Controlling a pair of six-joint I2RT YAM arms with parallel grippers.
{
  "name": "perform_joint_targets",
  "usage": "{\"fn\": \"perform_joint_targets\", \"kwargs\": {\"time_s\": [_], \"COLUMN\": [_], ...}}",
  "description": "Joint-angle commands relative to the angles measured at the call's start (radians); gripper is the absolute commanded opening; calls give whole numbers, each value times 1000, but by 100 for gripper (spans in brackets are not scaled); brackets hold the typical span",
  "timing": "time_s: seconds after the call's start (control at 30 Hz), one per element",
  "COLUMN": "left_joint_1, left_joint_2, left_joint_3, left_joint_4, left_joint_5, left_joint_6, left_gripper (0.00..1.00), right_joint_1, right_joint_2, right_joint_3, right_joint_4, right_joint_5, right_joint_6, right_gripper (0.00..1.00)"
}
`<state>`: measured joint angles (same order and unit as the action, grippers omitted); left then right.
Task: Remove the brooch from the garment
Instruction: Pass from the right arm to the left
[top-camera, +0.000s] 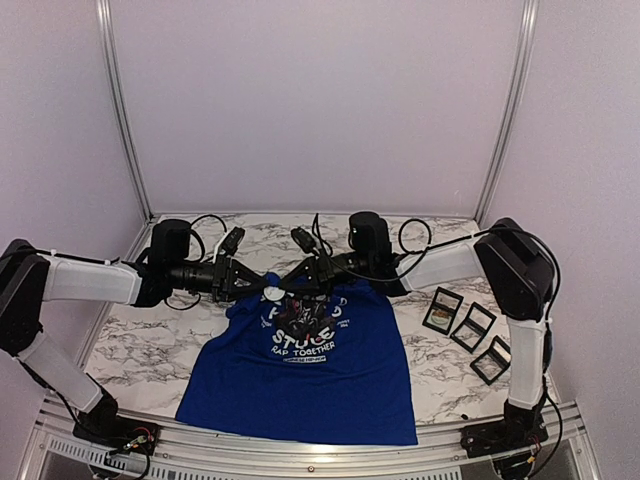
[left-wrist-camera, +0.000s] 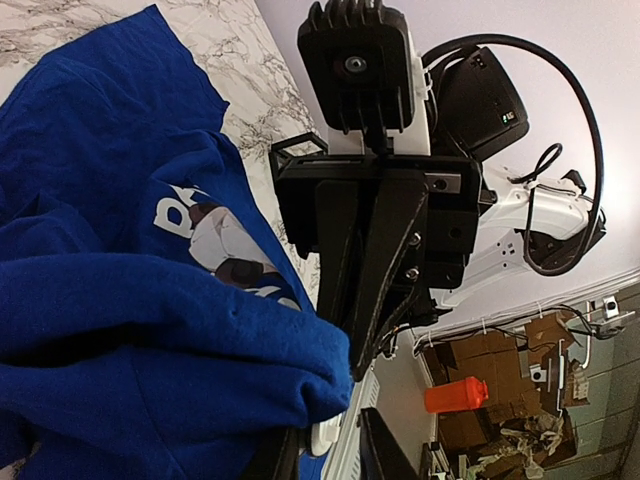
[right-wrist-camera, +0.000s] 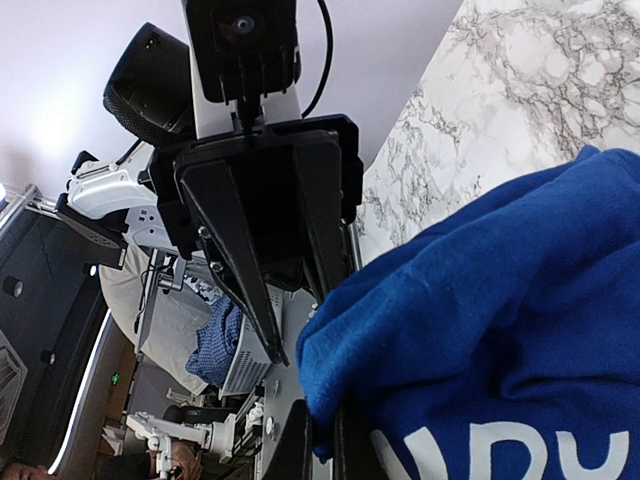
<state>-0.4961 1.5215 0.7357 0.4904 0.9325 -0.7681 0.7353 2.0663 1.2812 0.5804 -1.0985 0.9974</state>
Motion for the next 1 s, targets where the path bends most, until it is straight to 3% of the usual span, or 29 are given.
{"fn": "perform_joint_targets", "kwargs": {"time_s": [0.0, 0.3, 0.97], "left_joint_1": [-1, -2, -36], "left_joint_2": [-37, -24, 5], "left_joint_3": [-9, -3, -8], "left_joint_4": [-39, -30, 42], "left_joint_5": [59, 74, 75], "left_joint_6": [44, 42, -11], "left_gripper": [23, 14, 9], "right_joint_1": [-4, -4, -4], "right_joint_2": [24, 26, 33], "right_joint_3": [47, 48, 55], "right_joint_4": [-4, -5, -27], "right_joint_5": [-3, -6, 6], "right_joint_6": [-12, -15, -32], "right_gripper": [0, 0, 0]}}
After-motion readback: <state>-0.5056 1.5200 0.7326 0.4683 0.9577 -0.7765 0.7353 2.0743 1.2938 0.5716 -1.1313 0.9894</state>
